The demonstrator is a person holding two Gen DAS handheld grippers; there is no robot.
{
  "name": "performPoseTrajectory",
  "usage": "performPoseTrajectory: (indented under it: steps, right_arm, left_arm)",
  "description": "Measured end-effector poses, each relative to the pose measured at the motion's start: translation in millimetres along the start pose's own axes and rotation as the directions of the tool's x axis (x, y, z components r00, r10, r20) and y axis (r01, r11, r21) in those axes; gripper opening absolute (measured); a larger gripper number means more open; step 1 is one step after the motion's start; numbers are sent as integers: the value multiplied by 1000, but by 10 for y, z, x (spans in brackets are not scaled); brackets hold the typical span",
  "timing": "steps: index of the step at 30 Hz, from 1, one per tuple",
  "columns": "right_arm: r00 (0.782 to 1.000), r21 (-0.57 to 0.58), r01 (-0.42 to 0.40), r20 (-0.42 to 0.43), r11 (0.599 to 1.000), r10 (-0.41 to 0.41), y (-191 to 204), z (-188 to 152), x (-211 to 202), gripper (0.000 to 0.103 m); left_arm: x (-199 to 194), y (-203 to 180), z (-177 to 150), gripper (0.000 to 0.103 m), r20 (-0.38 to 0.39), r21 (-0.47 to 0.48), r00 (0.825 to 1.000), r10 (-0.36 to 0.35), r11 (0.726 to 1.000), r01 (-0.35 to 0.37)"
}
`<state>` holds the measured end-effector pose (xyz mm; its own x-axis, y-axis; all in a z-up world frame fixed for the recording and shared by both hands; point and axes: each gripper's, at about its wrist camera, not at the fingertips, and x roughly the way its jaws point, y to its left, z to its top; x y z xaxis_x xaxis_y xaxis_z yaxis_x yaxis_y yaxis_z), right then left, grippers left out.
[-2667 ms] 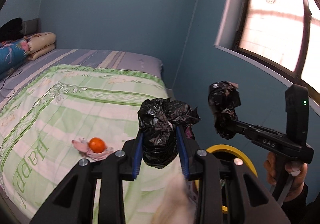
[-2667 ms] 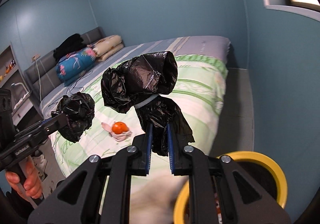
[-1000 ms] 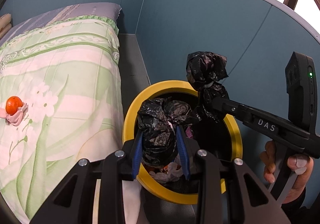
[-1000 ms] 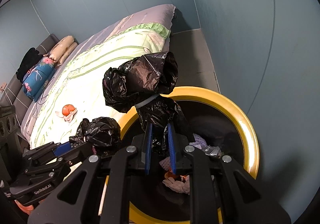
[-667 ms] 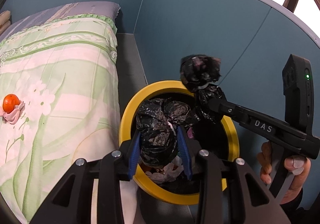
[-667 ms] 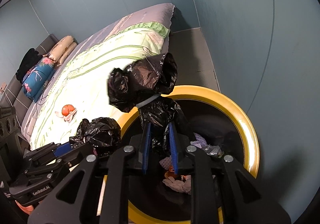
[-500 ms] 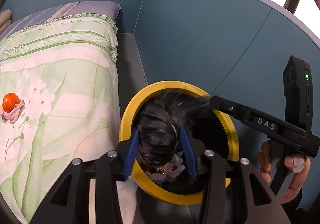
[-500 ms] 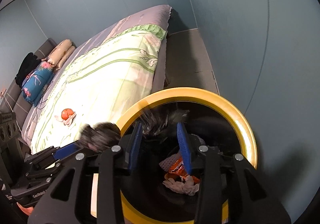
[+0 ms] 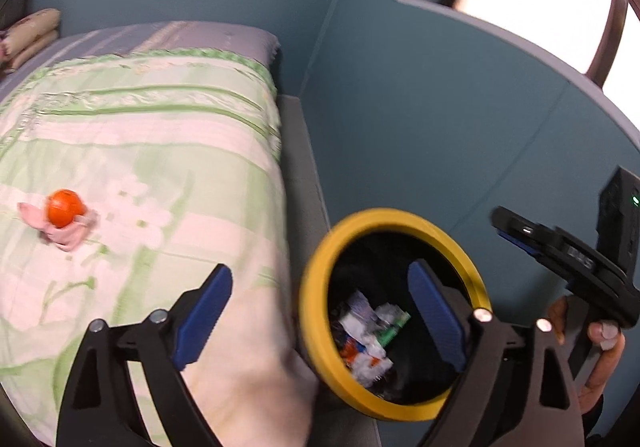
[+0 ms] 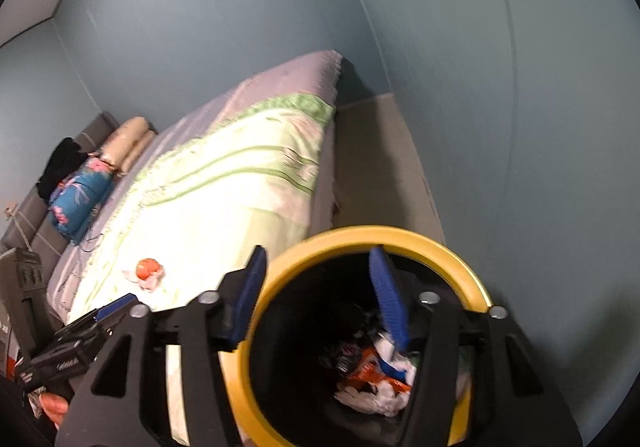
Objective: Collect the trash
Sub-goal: 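Move both open tools back to the orange and pink cloth on the bed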
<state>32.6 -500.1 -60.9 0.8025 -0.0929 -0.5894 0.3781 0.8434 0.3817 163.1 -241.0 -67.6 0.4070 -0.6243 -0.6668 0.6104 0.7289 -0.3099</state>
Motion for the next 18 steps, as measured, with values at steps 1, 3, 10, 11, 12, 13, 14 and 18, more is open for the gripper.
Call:
performPoseTrajectory:
  steps: [1, 3, 10, 11, 12, 13, 14, 18]
  right_arm:
    - [1000, -9, -15, 14, 1000, 15, 58, 18, -12, 59]
    - [998, -35, -47, 31, 998, 48, 177, 52, -9, 70]
    - [981, -149, -195, -14, 970, 195, 803, 85, 202, 87]
    - [978, -160, -207, -21, 965, 206, 879, 91, 239, 88]
    - [975, -173, -221, -32, 960, 219, 965, 90, 286, 88]
    - [972, -189, -236, -47, 953, 231, 1074, 94, 353, 89]
    - [969, -204, -247, -60, 947, 239, 1174, 98, 420, 89]
    - [958, -249, -281, -124, 927, 258, 1570, 111, 769, 90]
  left_arm:
    - [-39, 59, 19, 91, 14, -7, 1000, 20, 1000, -20]
    - [-114, 210, 50, 94, 37, -34, 998, 60, 998, -59]
    - [-265, 874, 87, 94, 61, -127, 977, 206, 972, -197]
    - [-277, 993, 86, 94, 58, -145, 972, 228, 965, -217]
    - [-290, 1118, 76, 94, 56, -162, 965, 255, 956, -243]
    - [-306, 1216, 69, 94, 54, -170, 960, 274, 950, -261]
    - [-316, 1339, 61, 94, 49, -181, 952, 303, 940, -290]
    - [-311, 1866, 33, 94, 11, -239, 932, 362, 906, -349]
